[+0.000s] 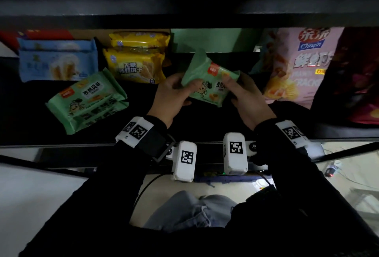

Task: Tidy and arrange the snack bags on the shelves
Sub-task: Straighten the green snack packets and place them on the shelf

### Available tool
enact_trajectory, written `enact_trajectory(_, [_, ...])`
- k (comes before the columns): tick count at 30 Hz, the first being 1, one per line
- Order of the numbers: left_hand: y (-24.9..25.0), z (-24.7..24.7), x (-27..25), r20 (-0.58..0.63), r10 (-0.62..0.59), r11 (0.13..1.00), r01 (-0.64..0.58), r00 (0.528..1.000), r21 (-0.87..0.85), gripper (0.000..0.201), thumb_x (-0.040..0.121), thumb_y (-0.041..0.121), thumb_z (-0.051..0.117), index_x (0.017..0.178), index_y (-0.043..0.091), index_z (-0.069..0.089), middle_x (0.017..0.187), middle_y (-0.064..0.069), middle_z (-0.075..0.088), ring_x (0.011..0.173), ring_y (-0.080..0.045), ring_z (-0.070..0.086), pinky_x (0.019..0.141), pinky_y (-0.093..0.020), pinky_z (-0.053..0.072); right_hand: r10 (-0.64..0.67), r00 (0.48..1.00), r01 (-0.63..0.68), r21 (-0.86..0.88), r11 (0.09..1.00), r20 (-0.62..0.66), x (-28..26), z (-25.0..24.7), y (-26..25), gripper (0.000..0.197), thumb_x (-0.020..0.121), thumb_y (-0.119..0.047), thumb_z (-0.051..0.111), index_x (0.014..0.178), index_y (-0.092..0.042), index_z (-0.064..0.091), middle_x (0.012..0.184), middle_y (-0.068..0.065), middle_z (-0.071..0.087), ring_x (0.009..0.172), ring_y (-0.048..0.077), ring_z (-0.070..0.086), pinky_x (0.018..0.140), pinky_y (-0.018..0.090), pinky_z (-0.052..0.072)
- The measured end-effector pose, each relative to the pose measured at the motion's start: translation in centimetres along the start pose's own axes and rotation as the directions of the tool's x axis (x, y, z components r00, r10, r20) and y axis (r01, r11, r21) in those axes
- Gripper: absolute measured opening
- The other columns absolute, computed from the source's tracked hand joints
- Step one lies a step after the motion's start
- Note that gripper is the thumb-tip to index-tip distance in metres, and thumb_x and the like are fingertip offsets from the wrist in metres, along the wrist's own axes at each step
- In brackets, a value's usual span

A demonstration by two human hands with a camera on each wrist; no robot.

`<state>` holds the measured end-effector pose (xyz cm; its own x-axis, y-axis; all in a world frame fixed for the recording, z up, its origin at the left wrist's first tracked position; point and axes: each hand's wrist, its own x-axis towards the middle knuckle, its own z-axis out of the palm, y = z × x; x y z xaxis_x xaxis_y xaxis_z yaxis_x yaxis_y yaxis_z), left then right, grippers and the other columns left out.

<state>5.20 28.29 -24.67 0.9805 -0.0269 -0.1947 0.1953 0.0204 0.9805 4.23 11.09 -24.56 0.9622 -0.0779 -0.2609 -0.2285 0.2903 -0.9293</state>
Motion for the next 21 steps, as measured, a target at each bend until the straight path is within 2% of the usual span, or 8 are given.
enact_trajectory(3, [0.7, 0.4, -0.4, 0.011, 0.042, 0.997, -0.041, 0.999, -0.069, 0.034, 0.079, 0.032, 0.076, 0.108, 0.019, 0.065, 0.103, 0.003, 0.072, 0.094, -0.01, 0.068, 0.066, -0.022, 0.051, -0.002, 0.997, 0.007, 0.065, 0.998, -0.075, 0.1, 0.2, -0.2, 0.059, 0.088, -0.012, 0.066, 0.138, -0.013, 0.035, 0.124, 0.009, 0.061, 0.109, 0.022, 0.064, 0.084, 0.036, 0.057])
enact_trajectory(5, [1.0, 0.4, -0.7, 0.044, 0.077, 0.988, -0.07, 0.996, -0.138, 0.023, 0.08, 0.029, 0.073, 0.102, 0.026, 0.065, 0.098, 0.012, 0.072, 0.094, -0.004, 0.067, 0.068, -0.02, 0.051, 0.045, 0.994, -0.033, 0.122, 0.992, -0.096, 0.0, 0.0, 0.2, 0.055, 0.089, -0.014, 0.065, 0.136, -0.017, 0.036, 0.12, 0.006, 0.063, 0.103, 0.02, 0.066, 0.077, 0.035, 0.059])
enact_trajectory(8, [1.1, 0.3, -1.0, 0.03, 0.13, 0.984, -0.125, 0.991, -0.128, 0.016, 0.088, 0.016, 0.068, 0.096, 0.029, 0.064, 0.088, 0.017, 0.072, 0.089, 0.001, 0.067, 0.073, -0.021, 0.054, 0.053, 0.998, -0.054, -0.028, 0.998, -0.018, -0.3, 0.0, 0.7, 0.044, 0.091, -0.018, 0.062, 0.132, -0.01, 0.048, 0.114, 0.003, 0.067, 0.1, 0.017, 0.067, 0.087, 0.038, 0.056])
enact_trajectory(11, [1.3, 0.1, -1.0, 0.012, 0.186, 0.982, -0.185, 0.982, -0.036, 0.02, 0.087, 0.006, 0.066, 0.088, 0.025, 0.062, 0.081, 0.014, 0.067, 0.075, 0.008, 0.064, 0.073, -0.014, 0.053, -0.038, 0.998, 0.044, -0.136, 0.99, 0.046, -0.5, 0.3, 0.3, 0.048, 0.087, -0.015, 0.067, 0.131, -0.008, 0.05, 0.119, 0.01, 0.067, 0.107, 0.022, 0.066, 0.095, 0.04, 0.052])
enact_trajectory(13, [1.5, 0.0, -1.1, 0.027, 0.21, 0.977, -0.211, 0.977, 0.038, 0.022, 0.087, 0.004, 0.066, 0.083, 0.025, 0.061, 0.082, 0.011, 0.064, 0.071, 0.01, 0.061, 0.071, -0.012, 0.051, -0.102, 0.989, 0.117, -0.139, 0.983, 0.107, -0.8, 0.7, -0.2, 0.046, 0.087, -0.015, 0.068, 0.129, -0.007, 0.051, 0.117, 0.009, 0.068, 0.106, 0.02, 0.066, 0.089, 0.034, 0.055])
enact_trajectory(15, [1.6, -0.2, -1.2, 0.02, 0.202, 0.978, -0.203, 0.979, 0.042, 0.022, 0.087, 0.004, 0.066, 0.083, 0.025, 0.062, 0.084, 0.008, 0.064, 0.075, 0.005, 0.062, 0.074, -0.016, 0.052, -0.131, 0.981, 0.15, -0.131, 0.98, 0.141, -1.0, 1.0, -0.6, 0.036, 0.087, -0.014, 0.067, 0.121, -0.008, 0.057, 0.11, 0.006, 0.07, 0.101, 0.018, 0.068, 0.082, 0.029, 0.055])
enact_trajectory(18, [1.9, -0.3, -1.8, 0.003, 0.169, 0.98, -0.168, 0.986, -0.112, 0.02, 0.089, 0.006, 0.064, 0.099, 0.023, 0.063, 0.089, 0.009, 0.067, 0.084, -0.003, 0.067, 0.072, -0.02, 0.054, -0.12, 0.988, 0.126, -0.066, 0.99, 0.096, -1.0, 1.3, -0.7, 0.028, 0.087, -0.009, 0.066, 0.114, -0.006, 0.06, 0.111, 0.012, 0.069, 0.101, 0.024, 0.068, 0.085, 0.036, 0.056])
enact_trajectory(21, [1.8, -0.2, -2.2, 0.076, 0.151, 0.964, -0.13, 0.986, -0.23, 0.041, 0.083, 0.012, 0.068, 0.12, 0.021, 0.053, 0.106, 0.007, 0.069, 0.099, -0.004, 0.067, 0.077, -0.02, 0.055, -0.062, 0.995, 0.06, 0.032, 0.998, 0.077, -1.1, 1.5, -0.6, 0.02, 0.089, -0.006, 0.062, 0.108, -0.009, 0.059, 0.109, 0.013, 0.068, 0.098, 0.025, 0.068, 0.085, 0.04, 0.056])
